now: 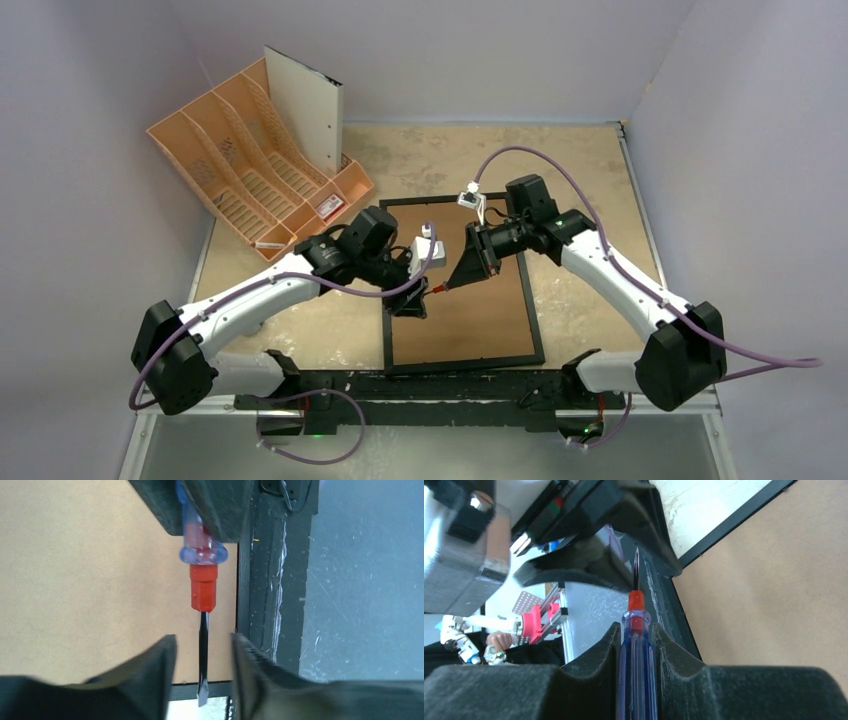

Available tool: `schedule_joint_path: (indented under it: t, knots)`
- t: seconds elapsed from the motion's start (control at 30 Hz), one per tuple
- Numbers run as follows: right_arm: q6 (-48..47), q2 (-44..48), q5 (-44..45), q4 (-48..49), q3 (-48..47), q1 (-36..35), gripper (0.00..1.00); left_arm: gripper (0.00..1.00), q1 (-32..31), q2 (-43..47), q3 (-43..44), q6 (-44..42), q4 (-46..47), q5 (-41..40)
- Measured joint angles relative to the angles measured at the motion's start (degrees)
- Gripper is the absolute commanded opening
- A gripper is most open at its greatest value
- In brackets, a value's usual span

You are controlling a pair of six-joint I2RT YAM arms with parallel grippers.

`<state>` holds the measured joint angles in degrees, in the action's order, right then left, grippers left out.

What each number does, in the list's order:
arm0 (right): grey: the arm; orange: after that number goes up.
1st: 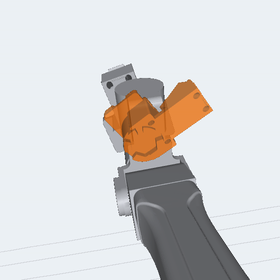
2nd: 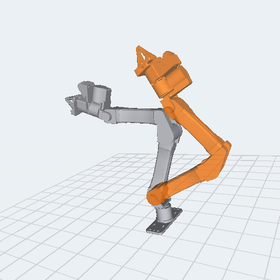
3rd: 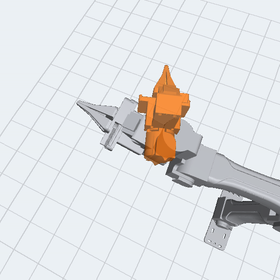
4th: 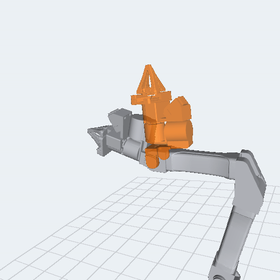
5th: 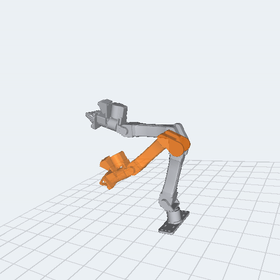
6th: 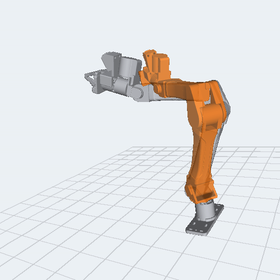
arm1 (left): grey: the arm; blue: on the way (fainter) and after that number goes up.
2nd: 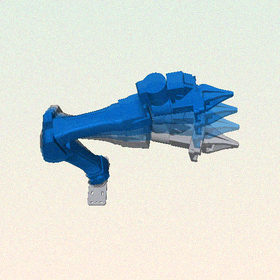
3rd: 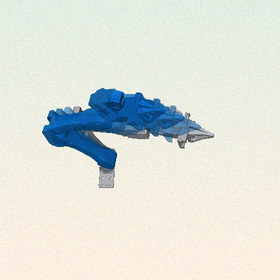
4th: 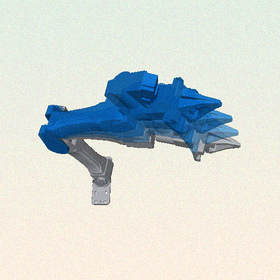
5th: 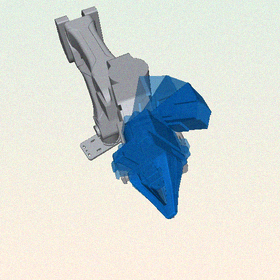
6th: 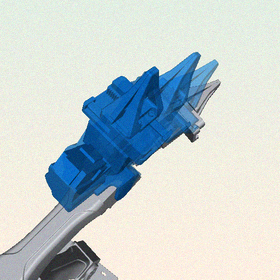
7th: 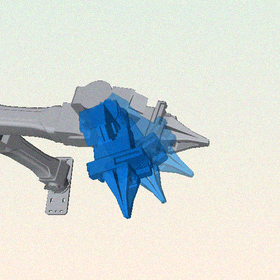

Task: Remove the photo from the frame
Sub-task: Adjust the screwdriver, then adjust the photo frame at the center of the board.

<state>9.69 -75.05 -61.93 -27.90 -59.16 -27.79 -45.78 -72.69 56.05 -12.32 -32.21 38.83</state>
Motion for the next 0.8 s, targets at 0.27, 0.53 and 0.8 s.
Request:
schedule_joint_path:
  t: [0.27, 0.53, 0.8]
  knots:
    - [7.76, 1.68, 16.11, 1.14, 3.63, 2.40, 0.00, 0.87, 9.42, 5.20, -3.93, 8.70, 9.05, -7.43]
    - [14.56, 5.79, 43.65, -2.34, 1.97, 14.01, 0.00, 0.91, 22.05, 4.44, -10.21, 19.69, 16.28, -11.85]
    - [14.14, 3.93, 56.83, -6.93, -2.47, 19.41, 0.00, 0.93, 22.14, -2.86, -18.38, 27.93, 18.43, -12.09]
